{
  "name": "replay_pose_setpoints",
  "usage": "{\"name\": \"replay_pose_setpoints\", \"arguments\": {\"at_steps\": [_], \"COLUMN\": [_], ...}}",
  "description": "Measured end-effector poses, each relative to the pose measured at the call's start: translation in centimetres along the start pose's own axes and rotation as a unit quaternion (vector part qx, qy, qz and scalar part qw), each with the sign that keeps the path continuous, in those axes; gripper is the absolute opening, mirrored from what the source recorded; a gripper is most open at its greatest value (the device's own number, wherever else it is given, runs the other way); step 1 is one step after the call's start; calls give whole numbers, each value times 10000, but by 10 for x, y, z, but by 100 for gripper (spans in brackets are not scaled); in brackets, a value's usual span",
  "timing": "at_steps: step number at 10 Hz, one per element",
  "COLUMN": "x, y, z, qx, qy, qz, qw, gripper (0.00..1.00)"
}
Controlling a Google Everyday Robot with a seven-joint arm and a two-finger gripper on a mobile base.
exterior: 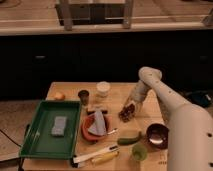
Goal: Place grapes in table surface
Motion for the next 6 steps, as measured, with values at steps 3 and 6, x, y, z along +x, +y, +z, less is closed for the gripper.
{"name": "replay_pose_setpoints", "arguments": {"at_steps": [3,6], "x": [2,5], "y": [4,7], "z": [-7,-16], "qx": [111,311], "qy": [-36,-52], "qz": [-25,-61], "qw": [9999,9995], "gripper": [80,80]}}
